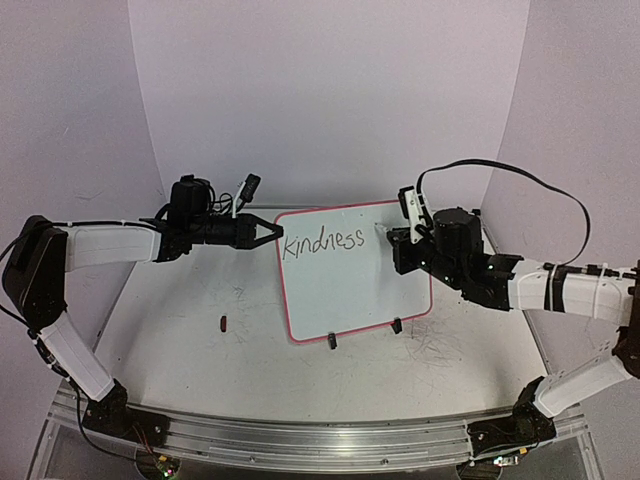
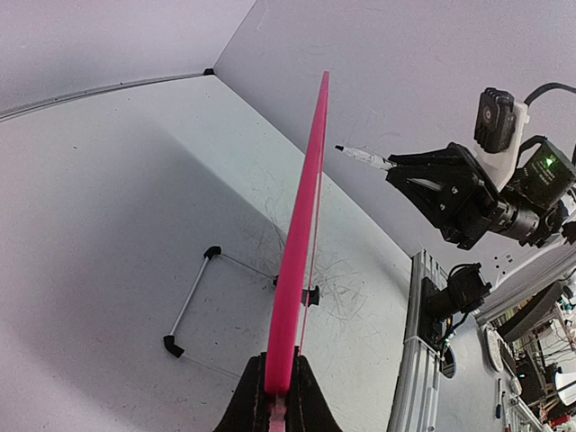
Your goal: Write a sentence on the whiteboard
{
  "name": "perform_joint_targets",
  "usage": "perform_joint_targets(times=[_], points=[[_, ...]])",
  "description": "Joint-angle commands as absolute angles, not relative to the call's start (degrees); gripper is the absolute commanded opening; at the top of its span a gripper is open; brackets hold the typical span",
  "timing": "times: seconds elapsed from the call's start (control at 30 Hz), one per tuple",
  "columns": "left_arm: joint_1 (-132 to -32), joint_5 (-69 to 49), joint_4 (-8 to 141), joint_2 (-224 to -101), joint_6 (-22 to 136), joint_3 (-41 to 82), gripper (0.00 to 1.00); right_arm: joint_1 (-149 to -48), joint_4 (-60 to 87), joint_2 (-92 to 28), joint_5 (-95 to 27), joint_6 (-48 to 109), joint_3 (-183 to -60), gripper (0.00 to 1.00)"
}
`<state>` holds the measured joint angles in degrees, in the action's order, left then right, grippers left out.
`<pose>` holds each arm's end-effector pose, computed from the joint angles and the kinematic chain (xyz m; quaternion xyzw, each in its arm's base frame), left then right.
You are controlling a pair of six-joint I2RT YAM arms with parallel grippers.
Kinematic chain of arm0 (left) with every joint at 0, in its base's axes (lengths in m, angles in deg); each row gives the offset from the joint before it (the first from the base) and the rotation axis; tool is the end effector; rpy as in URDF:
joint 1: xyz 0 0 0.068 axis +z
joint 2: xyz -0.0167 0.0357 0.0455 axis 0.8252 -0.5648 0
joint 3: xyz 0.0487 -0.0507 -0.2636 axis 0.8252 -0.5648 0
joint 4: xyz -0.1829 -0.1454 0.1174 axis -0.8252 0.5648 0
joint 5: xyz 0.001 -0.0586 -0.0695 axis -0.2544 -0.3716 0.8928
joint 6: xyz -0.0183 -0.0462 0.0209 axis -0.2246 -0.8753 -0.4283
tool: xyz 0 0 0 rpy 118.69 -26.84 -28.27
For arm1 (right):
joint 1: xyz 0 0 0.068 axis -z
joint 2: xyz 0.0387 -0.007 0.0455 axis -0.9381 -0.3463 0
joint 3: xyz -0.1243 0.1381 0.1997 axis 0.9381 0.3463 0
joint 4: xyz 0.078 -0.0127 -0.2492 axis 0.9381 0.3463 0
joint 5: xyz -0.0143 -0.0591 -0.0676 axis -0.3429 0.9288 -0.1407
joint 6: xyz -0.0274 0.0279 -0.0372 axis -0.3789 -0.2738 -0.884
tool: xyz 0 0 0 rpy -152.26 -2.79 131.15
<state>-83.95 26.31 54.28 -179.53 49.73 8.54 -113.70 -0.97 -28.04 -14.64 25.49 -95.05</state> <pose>0.3098 -0.1953 0.2647 0.2798 0.7316 -0.4981 0.3720 0.2296 0.2110 0.2831 -0.2198 0.7546 0.1626 0.5966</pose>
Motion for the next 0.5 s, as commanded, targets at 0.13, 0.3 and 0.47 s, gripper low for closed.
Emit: perform_joint_targets(times=[0.13,0.3,0.47], points=[[-84.09,24.74,53.67,-177.68,51.97,8.75,0.0,-113.51,-3.82,-29.92,-13.42,25.06,-98.96,0.0],[-84.1,24.71,53.67,-177.51,52.06,8.7,0.0,-113.51,-3.78,-30.69,-12.93,25.01,-98.94,0.0],[-84.18,24.64,53.68,-177.42,52.09,8.76,0.0,-113.51,-3.06,-31.0,-12.79,25.23,-98.19,0.0]])
